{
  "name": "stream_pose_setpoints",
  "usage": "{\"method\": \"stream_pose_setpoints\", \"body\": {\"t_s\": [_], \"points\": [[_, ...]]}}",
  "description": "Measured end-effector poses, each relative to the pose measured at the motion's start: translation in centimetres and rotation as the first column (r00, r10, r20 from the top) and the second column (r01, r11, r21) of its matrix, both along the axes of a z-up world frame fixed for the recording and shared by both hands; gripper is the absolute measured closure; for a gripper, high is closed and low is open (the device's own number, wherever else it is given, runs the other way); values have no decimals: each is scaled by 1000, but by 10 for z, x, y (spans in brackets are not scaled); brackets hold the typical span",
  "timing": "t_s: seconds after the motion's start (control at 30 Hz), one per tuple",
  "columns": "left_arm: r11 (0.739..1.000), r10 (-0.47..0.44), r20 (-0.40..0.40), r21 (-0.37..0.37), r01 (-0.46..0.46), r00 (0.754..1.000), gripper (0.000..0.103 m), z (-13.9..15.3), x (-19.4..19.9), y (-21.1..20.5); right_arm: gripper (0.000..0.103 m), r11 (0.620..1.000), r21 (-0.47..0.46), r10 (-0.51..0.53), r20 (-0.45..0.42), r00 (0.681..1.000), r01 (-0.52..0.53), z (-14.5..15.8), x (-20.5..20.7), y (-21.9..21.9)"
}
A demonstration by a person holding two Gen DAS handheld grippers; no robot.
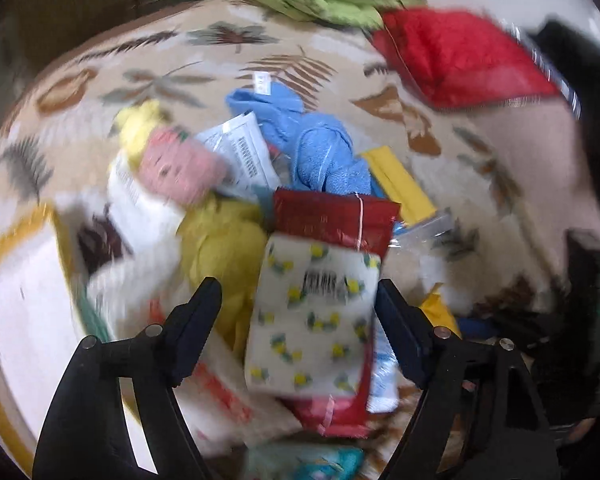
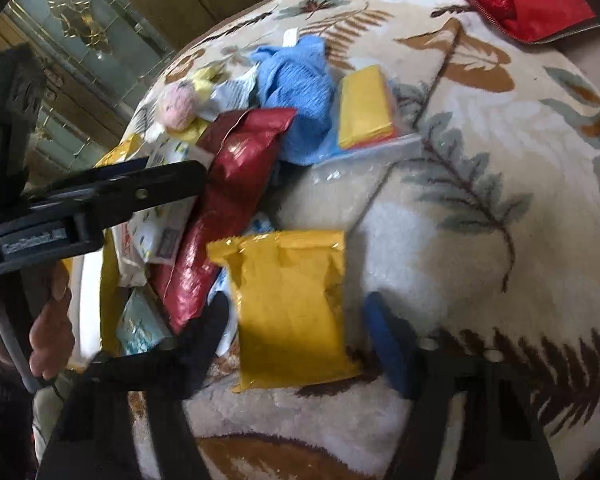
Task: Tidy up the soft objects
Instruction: 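Grasp the white patterned tissue pack with the left tool while the right tool grasps the yellow packet, then carry both items into the yellow-bordered tray and open both tools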
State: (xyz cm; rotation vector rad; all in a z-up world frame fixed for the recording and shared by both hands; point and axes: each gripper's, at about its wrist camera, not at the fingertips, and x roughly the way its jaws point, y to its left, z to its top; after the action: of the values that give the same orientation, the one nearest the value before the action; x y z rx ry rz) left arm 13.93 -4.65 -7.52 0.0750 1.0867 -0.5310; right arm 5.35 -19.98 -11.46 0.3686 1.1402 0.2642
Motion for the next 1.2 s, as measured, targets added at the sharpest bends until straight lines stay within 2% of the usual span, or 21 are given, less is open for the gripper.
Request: {"method": "stream_pose_setpoints", "body": {"t_s": [0.03,0.1,0.13,0.17,0.2,0.3,0.47,0.53,0.63,0.73,0.8,0.83,0.97,1.2], "points": [[999,11,-8,-40,-12,1000,24,1,-4,5,57,1000,0,-2,-3,1000,2,0,0,0],[996,50,-2,-73,-50,999,24,4,-11,8,59,1000,25,-3,-3,1000,3,0,-1,-2],[997,58,4,-60,-58,998,33,3,-12,5,59,1000,30,-8,2,1000,8,1,-2,-3],[998,53,4,-24,-53,999,47,0,-10,-1,59,999,28,-17,7,1000,16,3,-5,-4],[999,46,0,-5,-46,999,47,-2,-9,-6,59,999,30,-20,8,1000,20,5,-6,-4],[999,46,3,-15,-46,999,51,0,-7,-7,59,998,54,-38,18,999,37,14,-15,-9],[992,70,18,-109,-67,997,53,26,-28,11,59,997,65,-42,65,997,37,33,-36,-12],[981,79,21,-177,-74,997,53,42,-44,23,59,996,78,-42,79,996,36,39,-42,-13],[967,127,43,-230,-114,991,53,64,-70,47,59,993,119,-30,99,995,18,48,-51,-9],[948,249,62,-222,-229,967,53,74,-97,87,59,990,142,10,115,993,-26,58,-56,7],[920,350,67,-211,-330,934,53,74,-114,118,59,986,153,53,127,990,-72,65,-58,26],[899,401,57,-219,-380,914,53,73,-122,136,59,984,143,90,140,986,-110,71,-59,40],[839,520,29,-206,-504,854,53,64,-142,180,59,972,118,184,159,970,-203,81,-54,85],[811,572,-11,-137,-568,820,53,36,-135,207,59,957,62,273,133,953,-283,70,-29,155]]}}
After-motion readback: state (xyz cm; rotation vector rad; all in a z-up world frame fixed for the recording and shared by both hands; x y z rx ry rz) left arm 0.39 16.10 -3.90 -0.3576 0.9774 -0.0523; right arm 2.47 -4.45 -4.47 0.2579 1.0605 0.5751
